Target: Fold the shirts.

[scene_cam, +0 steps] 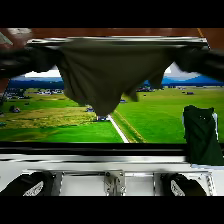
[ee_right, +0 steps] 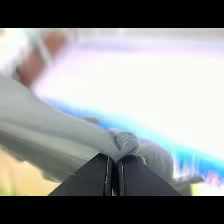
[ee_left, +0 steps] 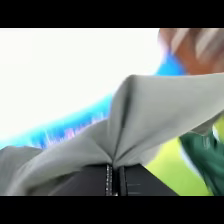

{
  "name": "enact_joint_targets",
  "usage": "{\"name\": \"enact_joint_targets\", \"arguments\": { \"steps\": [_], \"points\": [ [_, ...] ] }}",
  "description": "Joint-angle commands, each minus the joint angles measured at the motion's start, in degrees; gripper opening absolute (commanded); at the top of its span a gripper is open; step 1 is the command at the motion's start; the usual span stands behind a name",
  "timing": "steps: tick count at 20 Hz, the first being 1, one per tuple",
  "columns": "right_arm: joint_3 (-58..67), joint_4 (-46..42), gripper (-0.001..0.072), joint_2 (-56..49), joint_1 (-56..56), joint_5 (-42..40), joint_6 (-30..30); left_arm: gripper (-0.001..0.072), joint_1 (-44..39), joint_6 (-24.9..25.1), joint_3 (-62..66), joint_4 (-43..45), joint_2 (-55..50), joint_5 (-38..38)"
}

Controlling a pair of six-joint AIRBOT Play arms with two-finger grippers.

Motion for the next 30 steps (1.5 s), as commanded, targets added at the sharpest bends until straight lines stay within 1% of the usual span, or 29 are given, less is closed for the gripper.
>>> {"name": "enact_joint_targets", "arguments": {
  "steps": [1, 2, 4, 6, 8, 10, 11, 12, 13, 14, 16, 18, 19, 21, 23, 26, 27, 28, 29, 30],
  "points": [
    [9.09, -1.14, 0.0065, 6.47, -0.04, -4.04, 2.34, 0.0039, 0.50, -2.45, 9.73, 8.44, 6.78, -0.28],
    [9.55, -1.31, 0.0065, 7.30, -0.04, -3.80, 3.87, 0.0039, 0.50, -3.06, 9.70, 9.70, 7.87, -1.64],
    [9.55, -2.19, 0.0065, 8.24, -0.04, -1.16, 5.88, 0.0039, 0.50, -3.32, 9.70, 12.50, 8.72, -8.07],
    [9.55, -6.45, 0.0065, 7.93, -0.04, 7.10, 8.44, 0.0039, 0.50, -3.32, 9.29, 16.13, 8.22, -15.80],
    [9.49, -12.96, 0.0065, 6.58, -0.04, 18.75, 12.41, 0.0040, 0.50, -3.30, 7.67, 20.76, 7.50, -20.52],
    [8.02, -20.96, 0.0065, 4.09, -0.02, 33.42, 18.82, 0.0040, 0.50, -3.82, 4.55, 26.18, 6.71, -19.41],
    [5.18, -24.85, 0.0065, 2.91, -0.02, 39.93, 21.33, 0.0039, 0.50, -5.09, 2.43, 28.85, 5.92, -16.79],
    [0.79, -27.96, 0.0065, 2.23, -0.02, 43.54, 22.45, 0.0040, 0.50, -5.90, 0.35, 30.99, 4.87, -13.79],
    [-4.39, -29.88, 0.0065, 2.10, -0.02, 43.41, 22.64, 0.0040, 0.52, -6.62, -1.88, 32.44, 3.23, -10.05],
    [-10.16, -30.40, 0.0065, 2.10, -0.02, 40.52, 22.62, 0.0040, 0.52, -7.65, -3.85, 32.85, 1.16, -6.16],
    [-22.82, -29.59, 0.0065, 1.73, 0.44, 28.89, 22.62, 0.0039, 0.50, -11.17, -6.56, 32.35, -4.96, 1.64],
    [-31.19, -29.53, 0.0065, -0.46, 2.19, 17.77, 23.06, 0.0039, 0.50, -14.10, -6.91, 28.59, -13.00, 6.10],
    [-33.99, -29.44, 0.0065, -2.56, 3.26, 12.85, 23.74, 0.0040, 0.48, -15.56, -6.91, 24.81, -17.53, 7.43],
    [-36.35, -29.20, 0.0065, -7.56, 5.18, 5.25, 24.24, 0.0040, 0.46, -16.20, -6.91, 16.06, -26.36, 7.98],
    [-36.33, -27.78, 0.0065, -12.79, 6.43, -0.35, 24.48, 0.0040, 0.37, -16.20, -6.88, 9.60, -34.36, 7.26],
    [-36.33, -24.13, 0.0065, -18.18, 6.43, -7.17, 24.46, 0.0052, 0.61, -16.20, -6.80, 0.20, -42.16, 4.57],
    [-36.33, -23.52, 0.0065, -19.04, 6.45, -8.61, 24.48, 0.0201, 0.81, -16.20, -6.78, -1.22, -43.39, 3.41],
    [-36.33, -23.32, 0.0065, -19.34, 6.45, -9.55, 24.48, 0.0463, 1.36, -16.20, -6.78, -1.64, -43.60, 1.68],
    [-36.33, -23.39, 0.0065, -19.26, 6.45, -9.86, 24.44, 0.0540, 2.51, -16.00, -6.29, -0.90, -43.23, -1.29],
    [-36.33, -23.58, 0.0065, -19.28, 6.45, -9.51, 24.41, 0.0540, 4.57, -14.36, -5.09, 0.90, -42.49, -6.03]
  ]
}}
